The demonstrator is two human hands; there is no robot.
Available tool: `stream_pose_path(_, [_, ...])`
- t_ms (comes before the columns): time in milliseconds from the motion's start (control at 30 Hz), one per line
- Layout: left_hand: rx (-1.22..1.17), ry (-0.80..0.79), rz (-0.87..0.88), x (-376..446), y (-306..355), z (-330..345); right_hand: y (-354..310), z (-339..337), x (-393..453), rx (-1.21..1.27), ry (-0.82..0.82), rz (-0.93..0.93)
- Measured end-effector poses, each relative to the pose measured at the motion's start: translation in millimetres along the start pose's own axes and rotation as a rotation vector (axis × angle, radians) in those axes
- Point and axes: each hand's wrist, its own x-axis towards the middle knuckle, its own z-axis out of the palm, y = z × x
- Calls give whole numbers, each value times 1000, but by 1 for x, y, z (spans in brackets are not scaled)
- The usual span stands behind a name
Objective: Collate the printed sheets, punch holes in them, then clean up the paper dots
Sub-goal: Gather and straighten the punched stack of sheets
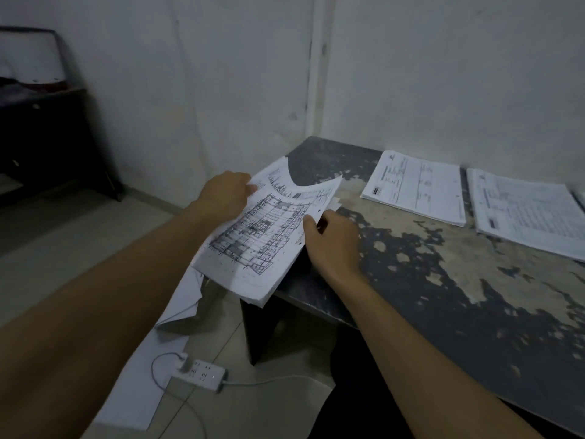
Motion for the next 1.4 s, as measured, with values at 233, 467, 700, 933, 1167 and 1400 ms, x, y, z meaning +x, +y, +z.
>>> stream_pose_path(233, [156,154,-112,-12,6,29,13,6,4,-372,-70,55])
stream_pose_path(467, [118,280,-137,-17,6,32,13,6,4,-154,-110,2])
stream_pose_path(700, [-277,261,-338,-15,2,25,16,7,7,-67,-114,-19])
stream_pose_path(933, [-470,381,-369,-15,-3,22,14,2,6,-3,-109,-6])
stream_pose_path(1167, [-566,530,-335,-14,21,-2,9,-18,10,412,-185,147])
stream_pose_path(1400, [-942,641,-177,16,111,-42,31,-92,61,747,24,234])
